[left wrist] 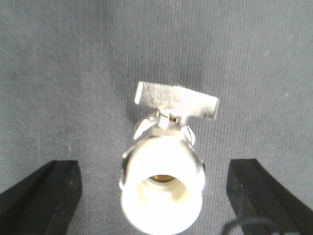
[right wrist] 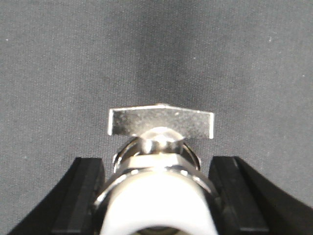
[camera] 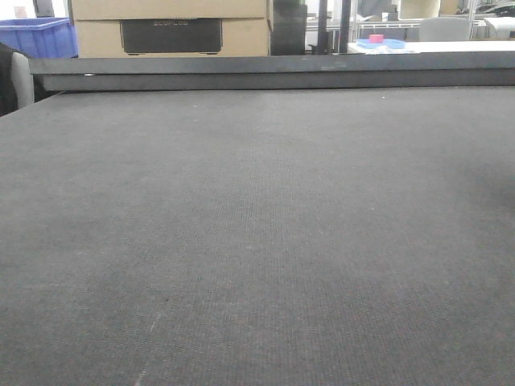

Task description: Place valve from conveyor to right shelf box

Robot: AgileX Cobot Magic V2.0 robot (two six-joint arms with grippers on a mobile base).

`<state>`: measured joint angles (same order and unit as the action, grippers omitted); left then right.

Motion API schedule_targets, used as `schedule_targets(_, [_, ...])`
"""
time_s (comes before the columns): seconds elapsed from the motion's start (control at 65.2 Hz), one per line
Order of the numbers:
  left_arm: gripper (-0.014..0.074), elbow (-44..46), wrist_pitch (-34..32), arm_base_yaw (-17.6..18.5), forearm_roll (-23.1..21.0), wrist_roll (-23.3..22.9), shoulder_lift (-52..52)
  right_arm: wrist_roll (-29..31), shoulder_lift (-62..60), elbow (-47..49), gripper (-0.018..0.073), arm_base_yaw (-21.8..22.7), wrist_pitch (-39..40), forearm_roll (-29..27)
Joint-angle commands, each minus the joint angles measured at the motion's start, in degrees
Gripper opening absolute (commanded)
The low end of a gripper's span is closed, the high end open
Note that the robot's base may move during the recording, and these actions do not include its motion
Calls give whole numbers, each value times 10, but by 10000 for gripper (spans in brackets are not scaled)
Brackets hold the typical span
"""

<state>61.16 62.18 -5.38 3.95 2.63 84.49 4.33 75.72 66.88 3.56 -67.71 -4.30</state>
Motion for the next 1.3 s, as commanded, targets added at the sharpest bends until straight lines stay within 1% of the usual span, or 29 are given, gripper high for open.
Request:
schedule_targets(0.0, [494,-13,-24,-2,3,2,-3,1,-9,5,-162,2,15,5])
schedule_targets(0.169, [488,-34,-53,-2,3,2,-3,1,-9,5,-162,2,22,5])
schedule_targets(0.307, [432,-43,-67,-2,3,2,-3,1,-9,5,-162,2,23,5])
schedule_targets(0.522, [239,-43,-80,-2,3,2,-3,1,-9,5,-162,2,23,5])
schedule_targets(0.598, [153,-43,-78,-2,3,2,-3,1,-9,5,-162,2,23,5])
schedule_targets(0.629, [111,-43,-77,-2,3,2,-3,1,-9,5,-162,2,23,5])
schedule_targets(0.737, [-109,-43,-77,-2,3,2,-3,1,-9,5,-162,2,30,5])
schedule_targets(0.875, [-111,-41,-71,-2,3,2,-6,1,-14,5,-162,2,35,4])
schedule_targets(0.982, [-111,-30,-66,-2,-3,2,-27,1,-24,5,-162,2,35,0])
schedule_targets(1.105, [-111,-26,-97,-1,-15,4,-79,1,-38,5,-162,2,49,0])
schedule_targets(1.135, [-111,-26,-106,-1,-27,9,-94,1,-42,5,-162,2,54,0])
schedule_targets(1.181, [-111,-27,-123,-1,-55,28,-123,1,-49,4,-162,2,64,-1])
schedule_targets(1.289, [-111,-41,-174,-1,-148,85,-185,1,-79,-17,-162,2,114,-4])
